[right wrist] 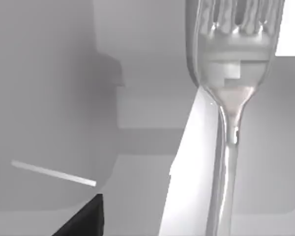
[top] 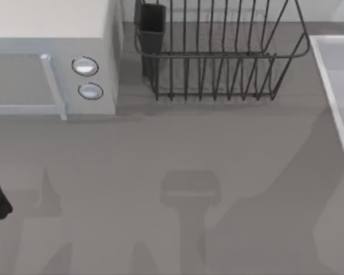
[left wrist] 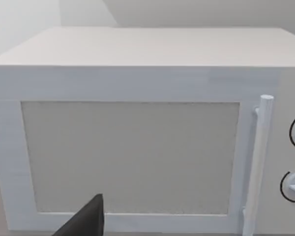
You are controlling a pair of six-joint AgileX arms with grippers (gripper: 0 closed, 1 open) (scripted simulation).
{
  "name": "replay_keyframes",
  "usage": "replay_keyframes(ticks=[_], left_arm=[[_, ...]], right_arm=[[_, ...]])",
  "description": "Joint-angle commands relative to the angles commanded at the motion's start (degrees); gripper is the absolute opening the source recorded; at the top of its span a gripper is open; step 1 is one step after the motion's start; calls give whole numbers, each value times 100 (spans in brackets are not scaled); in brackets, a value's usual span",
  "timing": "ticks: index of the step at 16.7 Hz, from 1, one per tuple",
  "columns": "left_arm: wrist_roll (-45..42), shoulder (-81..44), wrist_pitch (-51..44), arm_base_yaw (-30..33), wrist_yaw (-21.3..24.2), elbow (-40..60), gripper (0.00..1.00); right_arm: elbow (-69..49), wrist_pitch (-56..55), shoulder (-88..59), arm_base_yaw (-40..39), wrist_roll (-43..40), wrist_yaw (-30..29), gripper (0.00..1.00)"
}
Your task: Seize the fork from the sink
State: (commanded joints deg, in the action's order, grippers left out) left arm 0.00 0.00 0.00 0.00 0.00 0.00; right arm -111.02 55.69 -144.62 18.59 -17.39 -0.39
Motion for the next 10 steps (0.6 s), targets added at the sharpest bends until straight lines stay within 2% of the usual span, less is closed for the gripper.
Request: replay_keyframes(ticks=[4,9,10], left_arm=[[0,0,0,0,0,0,100],[0,0,0,0,0,0,100],[0,0,0,0,0,0,100]], right_arm=[[450,-828,-427,11,3,-5,100],[491,-890,-469,12,3,-5,100],[491,-890,-469,12,3,-5,92]])
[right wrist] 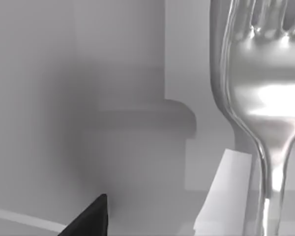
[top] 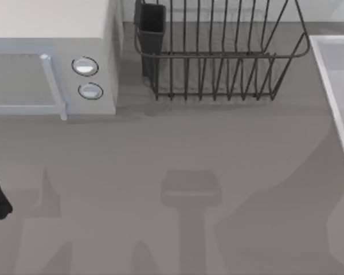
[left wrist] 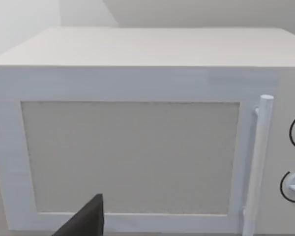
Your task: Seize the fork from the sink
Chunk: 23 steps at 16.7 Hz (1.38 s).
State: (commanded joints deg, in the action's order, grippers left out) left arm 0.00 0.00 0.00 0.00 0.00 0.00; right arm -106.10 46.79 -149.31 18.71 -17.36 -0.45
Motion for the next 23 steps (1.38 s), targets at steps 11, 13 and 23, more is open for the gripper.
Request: replay_keyframes(ticks=[11,13,23], left_arm=[[0,0,0,0,0,0,100],[0,0,0,0,0,0,100],[0,0,0,0,0,0,100]], right_arm=[[0,0,0,0,0,0,10],[0,0,0,0,0,0,0],[-147,174,291,-16,67,77,0]])
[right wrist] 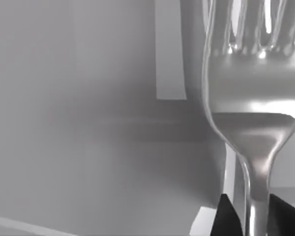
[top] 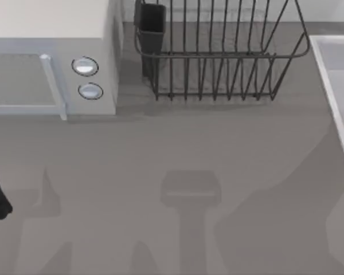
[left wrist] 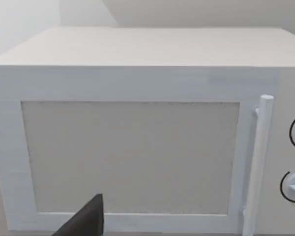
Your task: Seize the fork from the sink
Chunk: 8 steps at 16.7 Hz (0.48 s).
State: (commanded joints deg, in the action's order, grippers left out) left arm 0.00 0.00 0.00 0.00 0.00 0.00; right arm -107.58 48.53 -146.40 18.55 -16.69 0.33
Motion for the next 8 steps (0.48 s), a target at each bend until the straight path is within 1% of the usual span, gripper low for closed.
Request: replay_keyframes(ticks=[3,8], left_arm=[[0,0,0,0,0,0,100],[0,0,0,0,0,0,100]], right_arm=[[-439,588,168,8,-9,3,0],[-1400,2212,668,12,-18,9,0]])
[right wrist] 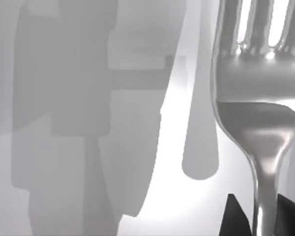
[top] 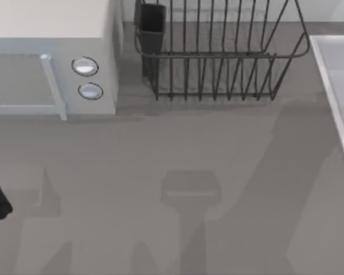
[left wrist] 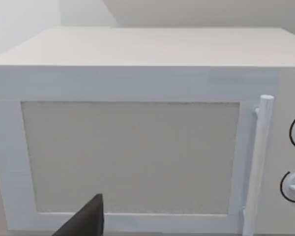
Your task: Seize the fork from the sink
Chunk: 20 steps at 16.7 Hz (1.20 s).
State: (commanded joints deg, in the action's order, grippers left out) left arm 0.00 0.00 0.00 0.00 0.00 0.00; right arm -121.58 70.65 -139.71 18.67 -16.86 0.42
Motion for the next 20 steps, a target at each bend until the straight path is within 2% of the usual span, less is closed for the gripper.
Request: replay_keyframes(ticks=[3,8,11,14,20], left_arm=[[0,0,0,0,0,0,100],[0,0,0,0,0,0,100],[0,0,0,0,0,0,100],[0,0,0,0,0,0,100],[0,0,0,0,0,0,100]], right_arm=[[-312,411,215,-3,1,2,0],[-305,414,226,-22,21,4,0],[64,440,594,-392,394,0,0],[813,501,1345,-1295,1282,-8,0],[2899,620,3453,-4020,3911,-29,0]])
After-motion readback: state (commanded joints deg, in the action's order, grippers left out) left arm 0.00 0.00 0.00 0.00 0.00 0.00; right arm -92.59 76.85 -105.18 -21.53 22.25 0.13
